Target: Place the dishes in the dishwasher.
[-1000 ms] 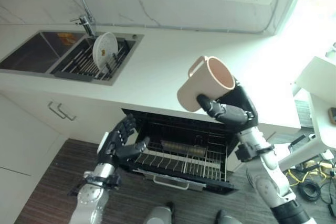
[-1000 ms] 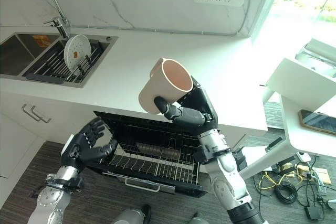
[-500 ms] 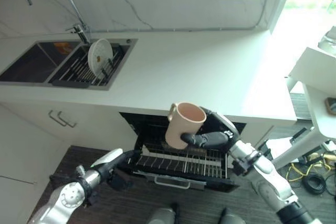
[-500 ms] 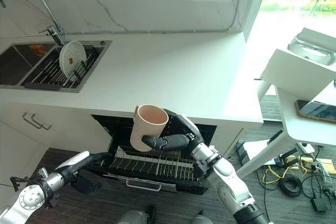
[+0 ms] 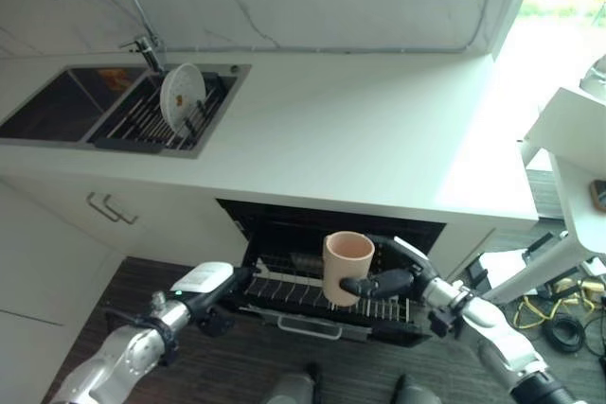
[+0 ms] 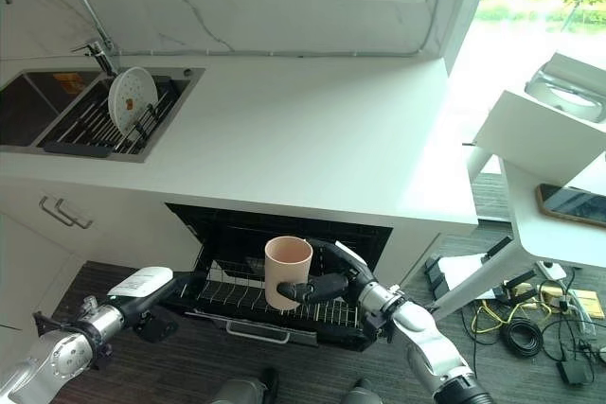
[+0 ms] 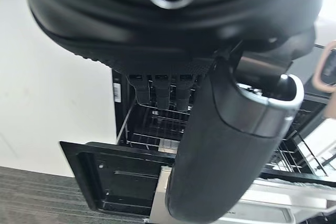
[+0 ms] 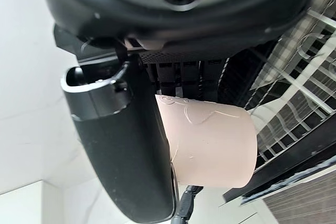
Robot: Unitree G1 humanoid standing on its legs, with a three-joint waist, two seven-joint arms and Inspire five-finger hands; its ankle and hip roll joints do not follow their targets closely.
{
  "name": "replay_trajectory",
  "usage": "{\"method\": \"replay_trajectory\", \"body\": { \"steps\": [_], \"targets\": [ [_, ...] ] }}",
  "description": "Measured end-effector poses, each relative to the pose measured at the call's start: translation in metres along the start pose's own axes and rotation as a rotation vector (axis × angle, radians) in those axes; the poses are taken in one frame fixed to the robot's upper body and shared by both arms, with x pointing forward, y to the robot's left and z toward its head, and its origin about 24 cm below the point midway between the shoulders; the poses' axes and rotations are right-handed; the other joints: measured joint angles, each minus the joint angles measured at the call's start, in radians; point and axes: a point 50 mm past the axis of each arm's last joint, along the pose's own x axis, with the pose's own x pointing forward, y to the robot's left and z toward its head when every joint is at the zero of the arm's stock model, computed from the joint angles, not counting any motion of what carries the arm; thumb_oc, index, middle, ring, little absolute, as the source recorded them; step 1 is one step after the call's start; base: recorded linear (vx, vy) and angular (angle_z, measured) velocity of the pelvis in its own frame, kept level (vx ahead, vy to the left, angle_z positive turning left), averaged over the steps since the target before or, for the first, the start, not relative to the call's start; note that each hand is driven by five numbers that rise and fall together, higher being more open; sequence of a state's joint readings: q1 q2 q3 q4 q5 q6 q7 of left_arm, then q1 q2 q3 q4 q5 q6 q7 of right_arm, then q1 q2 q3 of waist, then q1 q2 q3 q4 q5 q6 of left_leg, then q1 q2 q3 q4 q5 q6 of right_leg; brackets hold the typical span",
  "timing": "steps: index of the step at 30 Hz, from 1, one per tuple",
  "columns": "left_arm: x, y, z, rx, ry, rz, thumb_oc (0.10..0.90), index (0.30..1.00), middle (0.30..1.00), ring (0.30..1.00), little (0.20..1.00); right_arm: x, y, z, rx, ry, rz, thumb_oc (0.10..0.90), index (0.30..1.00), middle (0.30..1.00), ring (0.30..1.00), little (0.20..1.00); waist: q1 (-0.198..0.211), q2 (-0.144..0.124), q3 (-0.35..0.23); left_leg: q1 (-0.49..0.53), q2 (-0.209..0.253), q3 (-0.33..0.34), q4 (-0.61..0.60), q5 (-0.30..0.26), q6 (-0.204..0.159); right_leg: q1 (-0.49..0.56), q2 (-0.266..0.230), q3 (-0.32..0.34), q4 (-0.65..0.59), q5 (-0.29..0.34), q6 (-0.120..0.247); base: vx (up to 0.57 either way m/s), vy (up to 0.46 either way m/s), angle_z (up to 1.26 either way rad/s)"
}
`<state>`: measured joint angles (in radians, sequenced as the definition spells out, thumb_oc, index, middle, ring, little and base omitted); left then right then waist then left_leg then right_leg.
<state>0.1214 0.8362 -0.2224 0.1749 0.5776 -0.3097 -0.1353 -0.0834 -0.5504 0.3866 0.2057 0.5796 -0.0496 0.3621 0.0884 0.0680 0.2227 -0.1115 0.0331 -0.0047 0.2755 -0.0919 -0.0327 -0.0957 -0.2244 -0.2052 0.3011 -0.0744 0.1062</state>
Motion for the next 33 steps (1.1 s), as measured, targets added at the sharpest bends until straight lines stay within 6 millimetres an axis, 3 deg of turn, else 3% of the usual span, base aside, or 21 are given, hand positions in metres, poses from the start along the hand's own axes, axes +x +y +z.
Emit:
{"method": "replay_trajectory", "body": {
  "steps": [11,17,25,30,33],
  "targets": [
    [0.013,0.0,0.024,0.067,-0.12,-0.078,0.8,0.9,0.9,0.9,0.9,-0.002,-0.019,-0.022,-0.071,0.132,-0.102,0.4,0.3,0.3,0.3,0.3,-0.004,-0.008,0.002,-0.008,-0.003,-0.003,-0.001,0.003,0.0,-0.001,-0.008,-0.008,-0.001,0.0,0.0,0.0,0.001,0.02],
    [0.02,0.01,0.038,0.106,-0.181,-0.094,0.8,0.9,0.9,0.9,0.9,-0.005,-0.03,-0.024,-0.094,0.163,-0.173,0.4,0.3,0.3,0.3,0.3,-0.005,0.02,0.048,-0.014,-0.008,-0.01,-0.003,0.008,0.0,-0.002,-0.012,-0.018,-0.001,0.0,0.001,-0.02,0.021,0.04],
    [0.04,0.053,0.062,0.227,-0.281,-0.007,0.8,0.9,0.9,0.9,0.9,0.016,-0.055,0.015,-0.204,0.083,-0.269,0.4,0.3,0.3,0.3,0.3,-0.009,0.044,0.173,-0.075,-0.025,-0.028,-0.003,0.041,0.001,-0.074,-0.028,-0.028,0.037,0.004,0.001,-0.06,0.039,0.08],
    [0.048,0.069,0.071,0.265,-0.299,0.025,0.8,0.9,0.9,0.9,0.9,0.023,-0.069,0.027,-0.215,0.056,-0.356,0.4,0.3,0.3,0.3,0.3,-0.018,0.073,0.23,-0.082,-0.044,-0.022,-0.006,0.046,0.009,-0.086,-0.049,-0.024,0.038,0.008,0.01,-0.03,0.095,0.02],
    [0.048,0.068,0.074,0.246,-0.316,0.005,0.8,0.9,0.9,0.9,0.9,0.026,-0.069,0.035,-0.226,0.019,-0.375,0.4,0.3,0.3,0.3,0.3,-0.033,0.087,0.248,-0.077,-0.059,-0.019,-0.022,0.055,0.017,-0.087,-0.064,-0.022,0.035,0.013,0.02,0.0,0.082,0.03]
  ]
}}
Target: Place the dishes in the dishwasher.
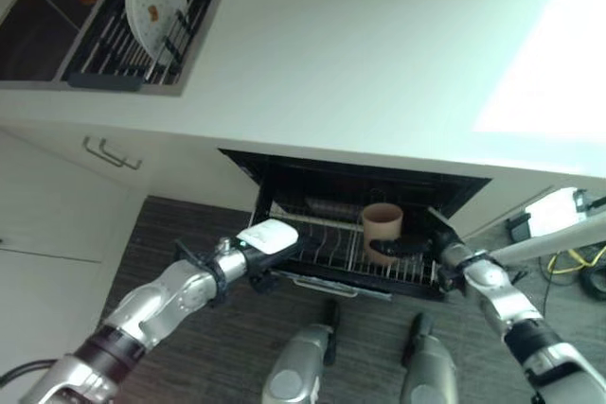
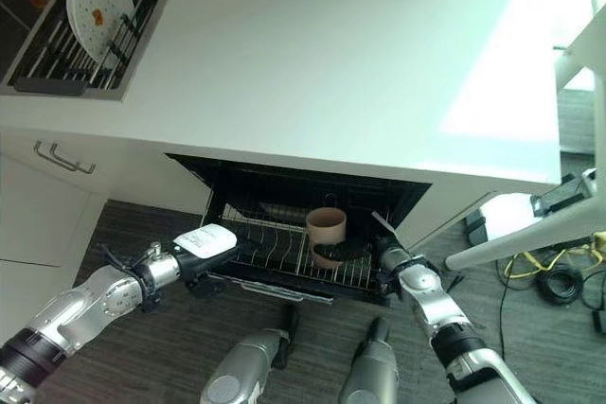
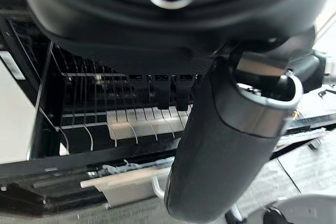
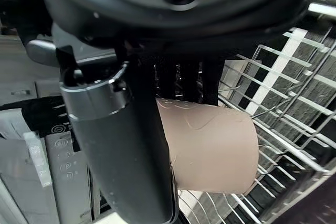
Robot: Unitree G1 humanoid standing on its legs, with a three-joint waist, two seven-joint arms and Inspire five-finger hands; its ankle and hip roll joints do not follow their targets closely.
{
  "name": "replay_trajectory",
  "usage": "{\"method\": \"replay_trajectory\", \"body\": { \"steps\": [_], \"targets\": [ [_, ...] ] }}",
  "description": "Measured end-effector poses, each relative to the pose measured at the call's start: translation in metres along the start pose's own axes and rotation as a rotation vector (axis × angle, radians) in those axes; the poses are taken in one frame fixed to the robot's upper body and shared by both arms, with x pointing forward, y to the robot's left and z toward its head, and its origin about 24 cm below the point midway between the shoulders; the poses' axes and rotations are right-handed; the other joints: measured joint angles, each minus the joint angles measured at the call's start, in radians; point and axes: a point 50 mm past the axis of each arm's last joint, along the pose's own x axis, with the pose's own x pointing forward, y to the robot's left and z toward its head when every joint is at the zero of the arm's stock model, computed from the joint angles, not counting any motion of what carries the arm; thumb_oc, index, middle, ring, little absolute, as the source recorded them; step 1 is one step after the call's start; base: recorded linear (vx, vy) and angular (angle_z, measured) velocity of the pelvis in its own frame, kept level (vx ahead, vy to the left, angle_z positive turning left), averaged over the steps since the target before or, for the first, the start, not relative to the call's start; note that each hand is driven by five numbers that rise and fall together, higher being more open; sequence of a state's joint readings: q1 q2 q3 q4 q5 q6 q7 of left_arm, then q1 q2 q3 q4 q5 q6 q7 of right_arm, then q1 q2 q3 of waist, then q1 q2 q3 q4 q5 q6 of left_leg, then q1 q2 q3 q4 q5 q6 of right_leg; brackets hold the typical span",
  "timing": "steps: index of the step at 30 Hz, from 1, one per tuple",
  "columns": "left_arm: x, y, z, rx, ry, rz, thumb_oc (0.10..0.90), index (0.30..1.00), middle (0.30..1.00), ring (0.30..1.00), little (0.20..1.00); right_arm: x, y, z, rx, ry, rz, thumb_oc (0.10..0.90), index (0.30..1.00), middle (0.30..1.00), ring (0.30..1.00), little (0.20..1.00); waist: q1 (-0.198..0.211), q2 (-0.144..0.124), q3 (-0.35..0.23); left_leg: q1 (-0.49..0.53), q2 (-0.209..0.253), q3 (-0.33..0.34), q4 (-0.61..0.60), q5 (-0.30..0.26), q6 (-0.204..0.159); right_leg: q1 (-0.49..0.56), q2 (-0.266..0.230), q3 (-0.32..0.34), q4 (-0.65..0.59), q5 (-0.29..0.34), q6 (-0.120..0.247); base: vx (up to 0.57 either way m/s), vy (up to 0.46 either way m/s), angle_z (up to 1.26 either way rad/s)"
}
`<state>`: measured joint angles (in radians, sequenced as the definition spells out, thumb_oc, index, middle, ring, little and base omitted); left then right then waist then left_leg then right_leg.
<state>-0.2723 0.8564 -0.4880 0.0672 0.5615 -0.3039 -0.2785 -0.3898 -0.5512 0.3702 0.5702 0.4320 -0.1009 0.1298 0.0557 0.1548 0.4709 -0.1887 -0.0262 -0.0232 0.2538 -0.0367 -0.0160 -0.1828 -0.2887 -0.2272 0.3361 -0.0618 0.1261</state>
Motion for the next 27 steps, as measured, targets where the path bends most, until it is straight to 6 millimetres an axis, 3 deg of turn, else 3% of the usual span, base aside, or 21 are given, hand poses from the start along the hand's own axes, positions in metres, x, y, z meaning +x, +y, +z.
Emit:
{"method": "replay_trajectory", "body": {
  "steps": [6,9,13,27],
  "targets": [
    [0.002,0.003,0.0,-0.002,0.009,-0.01,0.8,0.9,0.9,0.9,0.9,0.002,-0.003,0.005,0.0,-0.022,-0.056,0.4,0.3,0.3,0.3,0.3,0.0,0.01,0.005,0.003,-0.009,0.004,-0.009,0.006,0.007,-0.002,-0.008,0.004,-0.003,0.003,0.005,-0.03,0.074,-0.01],
    [0.007,0.004,0.004,-0.031,-0.01,-0.009,0.8,0.9,0.9,0.9,0.9,0.012,-0.007,0.026,-0.006,-0.083,-0.1,0.4,0.3,0.3,0.3,0.3,-0.004,0.024,0.034,-0.005,-0.009,0.017,-0.019,0.019,0.006,-0.027,-0.009,0.023,0.003,0.009,0.006,-0.04,0.045,-0.12],
    [0.011,0.003,0.009,-0.026,-0.033,-0.017,0.8,0.9,0.9,0.9,0.9,0.018,-0.006,0.036,0.018,-0.123,-0.155,0.4,0.3,0.3,0.3,0.3,-0.006,0.025,0.034,-0.023,-0.009,0.02,-0.025,0.026,0.006,-0.051,-0.009,0.026,0.007,0.012,0.005,-0.01,0.036,-0.02],
    [0.012,0.006,0.004,-0.037,0.014,0.013,0.8,0.9,0.9,0.9,0.9,0.02,0.016,0.025,0.063,-0.176,-0.284,0.4,0.3,0.3,0.3,0.3,-0.027,0.025,0.034,-0.02,-0.01,0.039,-0.036,0.026,0.007,-0.064,-0.01,0.045,0.004,0.012,0.007,0.0,0.051,-0.04]
  ]
}}
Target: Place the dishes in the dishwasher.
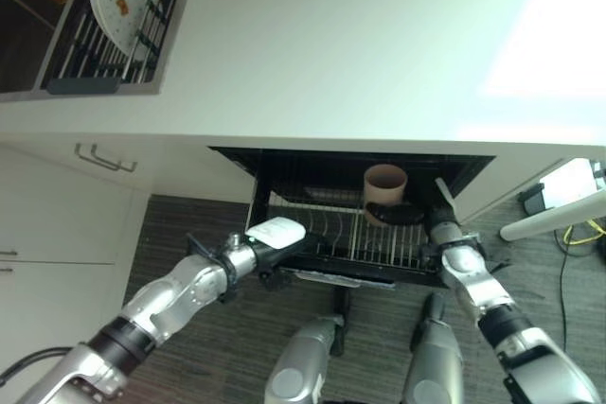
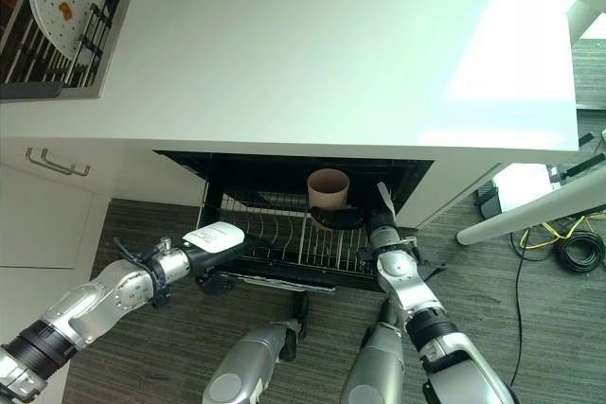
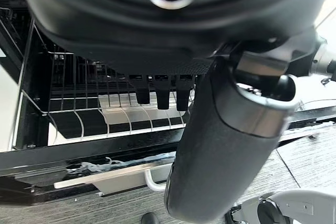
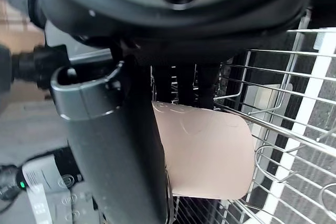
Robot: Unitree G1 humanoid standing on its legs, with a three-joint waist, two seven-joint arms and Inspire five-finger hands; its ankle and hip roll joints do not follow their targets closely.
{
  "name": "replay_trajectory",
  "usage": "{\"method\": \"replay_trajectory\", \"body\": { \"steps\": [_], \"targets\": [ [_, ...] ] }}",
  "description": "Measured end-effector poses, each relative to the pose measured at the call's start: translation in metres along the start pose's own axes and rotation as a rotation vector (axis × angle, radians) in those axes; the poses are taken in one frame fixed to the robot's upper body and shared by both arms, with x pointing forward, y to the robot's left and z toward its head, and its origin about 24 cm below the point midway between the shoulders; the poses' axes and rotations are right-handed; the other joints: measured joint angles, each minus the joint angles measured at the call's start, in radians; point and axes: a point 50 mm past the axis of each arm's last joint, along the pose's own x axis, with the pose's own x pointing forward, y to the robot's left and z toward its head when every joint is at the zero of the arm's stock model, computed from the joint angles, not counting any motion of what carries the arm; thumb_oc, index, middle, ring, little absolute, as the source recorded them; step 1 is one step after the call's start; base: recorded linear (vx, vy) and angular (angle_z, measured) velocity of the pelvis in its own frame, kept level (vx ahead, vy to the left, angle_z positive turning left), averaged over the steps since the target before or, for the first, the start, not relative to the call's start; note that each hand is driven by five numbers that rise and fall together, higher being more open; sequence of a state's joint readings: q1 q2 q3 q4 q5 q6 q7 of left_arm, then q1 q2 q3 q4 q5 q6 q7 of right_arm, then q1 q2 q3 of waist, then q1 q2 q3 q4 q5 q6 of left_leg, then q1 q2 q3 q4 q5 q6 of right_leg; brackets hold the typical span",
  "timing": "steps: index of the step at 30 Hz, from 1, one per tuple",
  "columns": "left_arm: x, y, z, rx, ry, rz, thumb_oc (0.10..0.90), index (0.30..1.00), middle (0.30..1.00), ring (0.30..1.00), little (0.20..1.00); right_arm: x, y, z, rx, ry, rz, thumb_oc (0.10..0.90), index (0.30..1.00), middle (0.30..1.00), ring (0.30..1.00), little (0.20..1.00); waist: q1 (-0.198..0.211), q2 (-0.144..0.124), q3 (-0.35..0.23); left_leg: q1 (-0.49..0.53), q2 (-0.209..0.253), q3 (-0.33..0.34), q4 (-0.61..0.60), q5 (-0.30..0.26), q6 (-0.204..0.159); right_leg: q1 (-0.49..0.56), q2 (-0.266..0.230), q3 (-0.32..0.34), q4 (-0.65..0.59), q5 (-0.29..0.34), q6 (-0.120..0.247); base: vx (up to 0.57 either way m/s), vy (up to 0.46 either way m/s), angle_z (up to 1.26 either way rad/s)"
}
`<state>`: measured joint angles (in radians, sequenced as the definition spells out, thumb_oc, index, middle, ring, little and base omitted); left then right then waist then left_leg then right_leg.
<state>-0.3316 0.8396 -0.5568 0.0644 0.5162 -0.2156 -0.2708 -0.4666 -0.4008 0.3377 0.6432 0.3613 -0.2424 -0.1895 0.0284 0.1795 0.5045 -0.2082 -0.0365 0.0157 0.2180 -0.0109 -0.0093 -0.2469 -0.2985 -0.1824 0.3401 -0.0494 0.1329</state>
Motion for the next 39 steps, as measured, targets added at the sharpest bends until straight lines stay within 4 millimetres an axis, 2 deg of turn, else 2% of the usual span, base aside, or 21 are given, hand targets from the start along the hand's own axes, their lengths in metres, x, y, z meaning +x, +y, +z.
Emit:
{"method": "replay_trajectory", "body": {
  "steps": [2,3,4,10,14,26,35,39],
  "targets": [
    [0.0,0.0,0.0,-0.003,0.001,0.0,0.8,0.9,0.9,0.9,0.9,0.0,0.001,0.0,0.013,-0.003,-0.015,0.4,0.3,0.3,0.3,0.3,-0.001,0.0,0.0,-0.002,-0.001,0.009,-0.001,0.0,0.0,-0.009,0.0,0.009,0.001,0.002,0.002,0.01,0.041,-0.1],
    [0.0,0.0,0.001,-0.004,0.003,0.001,0.8,0.9,0.9,0.9,0.9,-0.002,0.002,-0.002,0.031,-0.002,-0.02,0.472,0.408,0.408,0.408,0.408,-0.003,0.0,0.0,-0.002,-0.001,0.009,-0.001,0.0,0.0,-0.009,0.0,0.009,0.001,0.002,0.002,0.0,0.042,-0.02],
    [0.0,0.0,0.002,-0.005,0.004,0.004,0.8,0.9,0.9,0.9,0.9,-0.003,0.002,-0.004,0.046,0.0,-0.029,0.8,0.9,0.9,0.9,0.9,-0.004,0.0,0.0,-0.002,-0.001,0.009,-0.001,0.0,0.0,-0.009,0.0,0.009,0.001,0.002,0.002,-0.01,0.036,0.0],
    [-0.001,0.002,0.006,-0.003,-0.004,0.015,0.8,0.9,0.9,0.9,0.9,-0.009,0.006,-0.009,0.063,-0.011,-0.073,0.8,0.9,0.9,0.9,0.9,-0.003,0.0,0.0,-0.002,-0.001,0.011,-0.001,0.0,0.0,-0.012,-0.001,0.012,0.003,0.002,0.002,0.0,0.014,0.0],
    [-0.003,-0.001,0.007,-0.018,0.002,0.013,0.8,0.9,0.9,0.9,0.9,-0.014,-0.008,-0.019,0.034,0.053,-0.197,0.8,0.9,0.9,0.9,0.9,-0.003,0.0,0.0,-0.002,-0.001,0.012,-0.003,0.0,0.0,-0.013,-0.002,0.012,0.004,0.002,0.003,0.0,0.0,0.0],
    [-0.004,-0.004,0.007,-0.023,0.002,0.004,0.8,0.9,0.9,0.9,0.9,-0.023,-0.006,-0.017,-0.107,-0.012,-0.25,0.8,0.9,0.9,0.9,0.9,-0.002,0.0,0.0,0.001,-0.003,0.014,-0.013,0.001,0.001,-0.012,-0.003,0.011,-0.001,0.003,0.005,0.0,0.0,0.0],
    [-0.007,-0.017,0.007,-0.05,0.011,-0.024,0.8,0.9,0.9,0.9,0.9,-0.026,-0.009,-0.016,-0.062,-0.033,-0.275,0.8,0.9,0.9,0.9,0.9,-0.007,0.0,0.0,0.022,-0.002,0.033,-0.018,0.001,0.001,0.004,-0.003,0.022,-0.009,0.006,0.009,0.01,0.003,-0.03],
    [-0.009,-0.021,0.006,-0.093,0.027,-0.004,0.8,0.9,0.9,0.9,0.9,-0.032,-0.017,-0.012,0.077,-0.052,-0.333,0.8,0.9,0.9,0.9,0.9,-0.014,0.001,-0.001,0.038,-0.002,0.034,-0.022,0.0,0.001,0.016,-0.001,0.024,-0.012,0.006,0.009,0.0,-0.011,0.0]
  ]
}}
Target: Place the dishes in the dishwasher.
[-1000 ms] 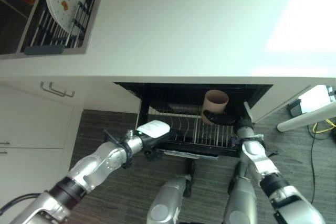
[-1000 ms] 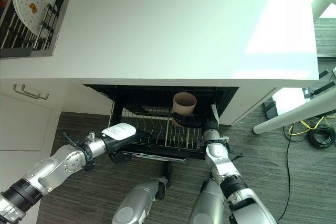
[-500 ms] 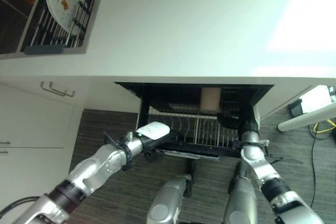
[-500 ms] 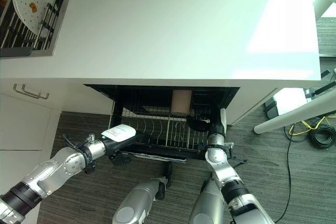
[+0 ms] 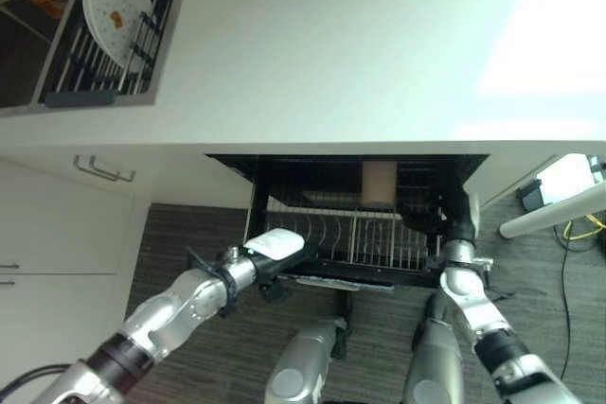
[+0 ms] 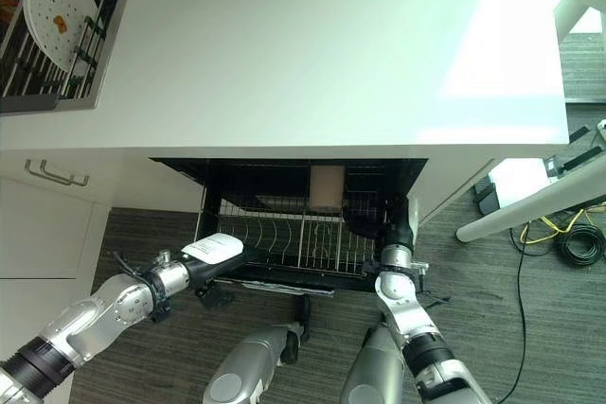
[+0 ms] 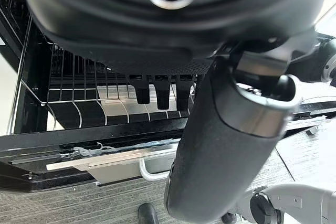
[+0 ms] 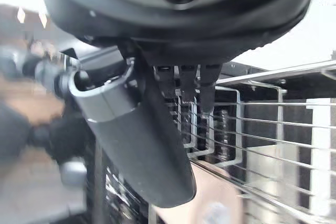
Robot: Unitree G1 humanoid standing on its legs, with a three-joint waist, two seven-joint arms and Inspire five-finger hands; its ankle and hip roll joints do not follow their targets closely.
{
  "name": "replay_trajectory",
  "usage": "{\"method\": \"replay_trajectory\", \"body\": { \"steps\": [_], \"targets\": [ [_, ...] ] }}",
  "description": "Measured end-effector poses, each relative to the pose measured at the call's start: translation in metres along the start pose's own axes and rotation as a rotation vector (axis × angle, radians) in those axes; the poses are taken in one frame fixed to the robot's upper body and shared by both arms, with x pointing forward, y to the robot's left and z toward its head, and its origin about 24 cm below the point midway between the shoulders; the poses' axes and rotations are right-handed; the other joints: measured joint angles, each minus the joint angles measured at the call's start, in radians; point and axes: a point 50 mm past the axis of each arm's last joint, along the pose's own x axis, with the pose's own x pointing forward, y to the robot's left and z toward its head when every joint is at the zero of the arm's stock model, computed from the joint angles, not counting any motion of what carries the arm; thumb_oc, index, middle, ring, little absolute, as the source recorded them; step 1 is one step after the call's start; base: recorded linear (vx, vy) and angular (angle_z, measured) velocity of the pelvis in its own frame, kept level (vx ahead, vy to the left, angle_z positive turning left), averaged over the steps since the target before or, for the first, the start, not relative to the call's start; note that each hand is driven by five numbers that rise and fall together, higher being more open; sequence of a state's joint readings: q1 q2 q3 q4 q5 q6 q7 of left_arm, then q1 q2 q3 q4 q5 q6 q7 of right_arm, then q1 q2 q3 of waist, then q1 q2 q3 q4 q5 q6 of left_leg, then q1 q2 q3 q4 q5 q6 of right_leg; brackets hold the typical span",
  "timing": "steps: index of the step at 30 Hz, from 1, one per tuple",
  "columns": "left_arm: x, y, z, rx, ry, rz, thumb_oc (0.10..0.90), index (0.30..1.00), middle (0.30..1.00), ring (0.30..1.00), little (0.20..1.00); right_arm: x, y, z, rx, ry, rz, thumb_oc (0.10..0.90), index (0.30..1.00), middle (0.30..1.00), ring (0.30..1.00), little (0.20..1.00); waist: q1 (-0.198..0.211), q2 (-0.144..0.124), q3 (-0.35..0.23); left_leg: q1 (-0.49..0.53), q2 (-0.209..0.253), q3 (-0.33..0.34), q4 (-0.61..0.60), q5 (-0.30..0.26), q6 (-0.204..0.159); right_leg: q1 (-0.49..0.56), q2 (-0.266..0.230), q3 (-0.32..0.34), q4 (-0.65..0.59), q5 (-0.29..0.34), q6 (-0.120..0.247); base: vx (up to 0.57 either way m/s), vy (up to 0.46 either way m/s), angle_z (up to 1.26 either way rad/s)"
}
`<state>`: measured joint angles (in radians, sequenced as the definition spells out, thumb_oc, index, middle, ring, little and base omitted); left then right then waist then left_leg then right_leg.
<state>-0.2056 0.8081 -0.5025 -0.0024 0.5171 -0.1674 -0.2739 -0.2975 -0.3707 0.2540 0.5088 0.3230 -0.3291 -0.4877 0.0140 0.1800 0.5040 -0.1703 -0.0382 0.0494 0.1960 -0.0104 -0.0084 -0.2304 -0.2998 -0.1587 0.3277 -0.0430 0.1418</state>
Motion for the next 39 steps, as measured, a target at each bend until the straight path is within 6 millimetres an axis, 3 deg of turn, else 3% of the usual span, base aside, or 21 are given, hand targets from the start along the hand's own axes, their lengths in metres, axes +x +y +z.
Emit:
{"method": "replay_trajectory", "body": {
  "steps": [4,7,11,14,16,21,22,24,28,32,34,35,36,37,39],
  "targets": [
    [-0.009,-0.015,-0.007,-0.051,0.053,-0.015,0.8,0.9,0.9,0.9,0.9,-0.022,-0.02,-0.005,0.166,0.028,-0.027,0.8,0.9,0.9,0.9,0.9,-0.042,0.0,0.0,0.025,0.016,0.002,-0.009,0.0,-0.001,0.027,0.018,-0.001,-0.016,0.006,-0.008,0.01,-0.062,-0.08],
    [-0.013,-0.02,-0.01,-0.104,0.078,0.015,0.8,0.9,0.9,0.9,0.9,-0.035,-0.025,0.001,0.214,0.001,0.042,0.8,0.9,0.9,0.9,0.9,-0.049,-0.001,-0.001,0.071,0.033,0.021,-0.015,-0.008,-0.008,0.066,0.037,0.004,-0.033,0.012,-0.014,0.02,-0.038,-0.2],
    [-0.018,-0.02,-0.016,-0.108,0.112,0.052,0.8,0.9,0.9,0.9,0.9,-0.037,-0.02,0.012,0.296,-0.048,0.119,0.8,0.9,0.9,0.9,0.9,-0.058,-0.031,-0.042,0.09,0.052,0.028,-0.008,-0.016,-0.019,0.08,0.055,0.007,-0.032,0.01,-0.023,0.04,-0.047,-0.1],
    [-0.022,-0.031,-0.022,-0.11,0.15,0.032,0.8,0.9,0.9,0.9,0.9,-0.039,-0.017,0.009,0.352,-0.029,0.131,0.8,0.9,0.9,0.9,0.9,-0.056,-0.072,-0.121,0.116,0.064,0.031,-0.008,-0.023,-0.026,0.105,0.07,0.012,-0.042,0.008,-0.029,0.02,-0.022,-0.1],
    [-0.024,-0.037,-0.025,-0.123,0.169,0.017,0.8,0.9,0.9,0.9,0.9,-0.046,-0.016,-0.003,0.398,0.048,0.118,0.8,0.9,0.9,0.9,0.9,-0.046,-0.095,-0.173,0.122,0.072,0.037,-0.001,-0.036,-0.028,0.115,0.079,0.012,-0.056,0.008,-0.033,-0.01,0.017,-0.11],
    [-0.034,-0.039,-0.037,-0.167,0.237,0.11,0.8,0.9,0.9,0.9,0.9,-0.052,-0.019,-0.01,0.408,0.081,0.122,0.8,0.9,0.9,0.9,0.9,-0.034,-0.101,-0.185,0.122,0.07,0.051,0.039,-0.057,-0.014,0.137,0.08,0.031,-0.084,0.037,-0.028,-0.03,0.047,-0.1],
    [-0.039,-0.039,-0.041,-0.23,0.269,0.176,0.8,0.9,0.9,0.9,0.9,-0.057,-0.028,-0.01,0.41,0.078,0.105,0.8,0.9,0.9,0.9,0.9,-0.027,-0.101,-0.185,0.119,0.064,0.053,0.055,-0.067,-0.006,0.147,0.078,0.035,-0.094,0.046,-0.023,-0.08,0.093,-0.08],
    [-0.047,-0.04,-0.047,-0.309,0.315,0.269,0.8,0.9,0.9,0.9,0.9,-0.064,-0.044,0.0,0.43,0.013,0.08,0.8,0.9,0.9,0.9,0.9,-0.013,-0.106,-0.189,0.114,0.056,0.054,0.074,-0.082,0.002,0.151,0.072,0.041,-0.1,0.05,-0.02,-0.07,0.087,-0.05],
    [-0.063,-0.046,-0.059,-0.372,0.401,0.31,0.8,0.9,0.9,0.9,0.9,-0.059,-0.067,0.026,0.468,-0.166,-0.006,0.8,0.9,0.9,0.9,0.9,-0.012,-0.14,-0.243,0.075,0.05,0.055,0.139,-0.121,0.029,0.148,0.057,0.042,-0.112,0.051,-0.016,-0.08,0.077,0.03],
    [-0.082,-0.07,-0.067,-0.515,0.522,0.322,0.8,0.9,0.9,0.9,0.9,-0.06,-0.07,0.032,0.519,-0.215,-0.019,0.8,0.9,0.9,0.9,0.9,-0.012,-0.168,-0.283,0.046,0.039,0.07,0.177,-0.143,0.053,0.143,0.041,0.043,-0.141,0.053,0.001,-0.06,0.041,-0.02],
    [-0.097,-0.09,-0.07,-0.573,0.619,0.315,0.8,0.9,0.9,0.9,0.9,-0.061,-0.063,0.029,0.54,-0.195,0.029,0.8,0.9,0.9,0.9,0.9,-0.002,-0.151,-0.294,0.028,0.063,0.089,0.172,-0.133,0.067,0.141,0.052,-0.001,-0.137,0.029,0.001,-0.07,0.003,-0.23],
    [-0.106,-0.11,-0.073,-0.656,0.713,0.325,0.8,0.9,0.9,0.9,0.9,-0.063,-0.058,0.025,0.551,-0.166,0.056,0.8,0.9,0.9,0.9,0.9,0.016,-0.125,-0.294,0.031,0.093,0.074,0.157,-0.118,0.057,0.144,0.117,-0.035,-0.005,-0.046,-0.001,-0.08,-0.05,-0.04],
    [-0.109,-0.116,-0.076,-0.663,0.74,0.323,0.8,0.9,0.9,0.9,0.9,-0.064,-0.056,0.025,0.554,-0.161,0.064,0.8,0.9,0.9,0.9,0.9,0.015,-0.118,-0.29,0.027,0.091,0.053,0.15,-0.113,0.058,0.175,0.162,-0.031,0.015,-0.072,0.005,-0.09,-0.09,0.22],
    [-0.11,-0.119,-0.077,-0.666,0.758,0.324,0.8,0.9,0.9,0.9,0.9,-0.063,-0.055,0.026,0.552,-0.164,0.073,0.8,0.9,0.9,0.9,0.9,0.021,-0.128,-0.294,0.014,0.086,0.037,0.149,-0.104,0.056,0.203,0.204,-0.032,-0.009,-0.113,-0.025,-0.06,-0.122,0.43],
    [-0.111,-0.127,-0.079,-0.671,0.787,0.323,0.8,0.9,0.9,0.9,0.9,-0.056,-0.052,0.032,0.547,-0.188,0.097,0.8,0.9,0.9,0.9,0.9,0.02,-0.109,-0.283,-0.008,0.082,0.013,0.147,-0.079,0.042,0.194,0.215,-0.012,-0.006,-0.126,-0.036,-0.01,-0.132,0.36]
  ]
}}
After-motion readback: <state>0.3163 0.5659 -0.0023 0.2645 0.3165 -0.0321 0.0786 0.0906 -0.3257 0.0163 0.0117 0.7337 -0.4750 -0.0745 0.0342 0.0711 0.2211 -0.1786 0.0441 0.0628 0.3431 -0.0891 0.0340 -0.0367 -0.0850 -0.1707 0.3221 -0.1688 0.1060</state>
